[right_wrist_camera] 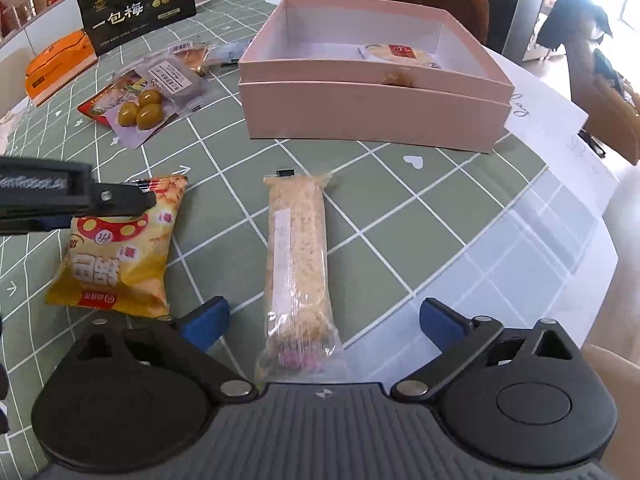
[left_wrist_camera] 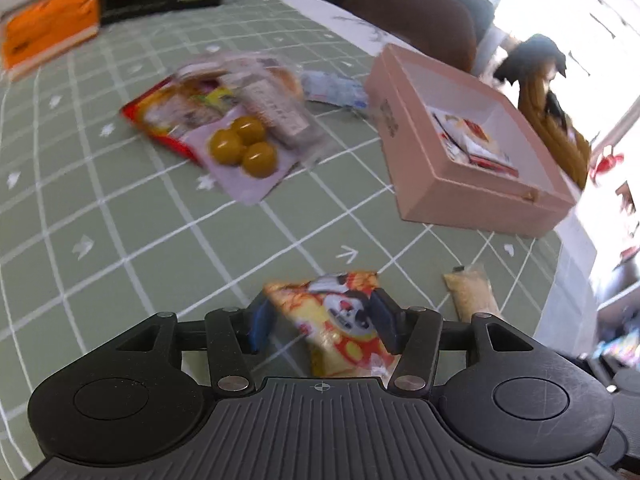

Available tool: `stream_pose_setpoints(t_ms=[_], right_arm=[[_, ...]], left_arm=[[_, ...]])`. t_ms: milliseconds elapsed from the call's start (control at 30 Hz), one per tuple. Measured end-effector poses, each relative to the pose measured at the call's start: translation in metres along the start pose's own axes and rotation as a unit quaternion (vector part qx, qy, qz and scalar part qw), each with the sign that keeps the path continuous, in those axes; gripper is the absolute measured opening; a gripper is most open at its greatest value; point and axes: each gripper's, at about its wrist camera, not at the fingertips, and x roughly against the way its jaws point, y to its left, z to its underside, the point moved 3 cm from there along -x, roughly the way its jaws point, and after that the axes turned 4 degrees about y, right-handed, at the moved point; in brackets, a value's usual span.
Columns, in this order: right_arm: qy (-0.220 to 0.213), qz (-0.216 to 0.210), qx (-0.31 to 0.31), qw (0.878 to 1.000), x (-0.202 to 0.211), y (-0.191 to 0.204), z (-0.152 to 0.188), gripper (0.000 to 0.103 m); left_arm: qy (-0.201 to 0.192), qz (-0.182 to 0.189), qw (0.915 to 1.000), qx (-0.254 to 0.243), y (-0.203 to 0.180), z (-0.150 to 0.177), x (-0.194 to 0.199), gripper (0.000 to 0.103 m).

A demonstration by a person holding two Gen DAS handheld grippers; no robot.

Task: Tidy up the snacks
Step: 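Lift the panda chip bag with the left tool while the right tool closes on the rice bar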

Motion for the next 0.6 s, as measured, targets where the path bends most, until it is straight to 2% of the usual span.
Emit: stream_pose_setpoints(t_ms=[167, 267, 367, 600], right_arm=[[-0.019, -0.009, 0.017, 1.0, -0.003, -0.001, -0.002, 0.103], [-0.025, -0.018, 0.034, 0.999, -0.003, -0.003, -0.002, 0.103], [-0.033, -0.023, 0.041, 0.998, -0.003, -0.005, -0.001, 0.103], [-0.059, -0.027, 0.043, 0.997, -0.001, -0.008, 0.006, 0.103]], left_arm=[[-0.005, -0.038, 0.9956, -0.086, -0.027, 0.003, -0.01, 0.062], [-0.009, -0.043, 0.9933, -0.107, -0.029, 0.007, -0.008, 0.057], [-0.006, -0.051, 0.9937, -0.099, -0.023, 0.013, -0.001, 0.055], [-0.007, -0.035, 0.999, -0.025, 0.013, 0.027, 0.019, 0.05]])
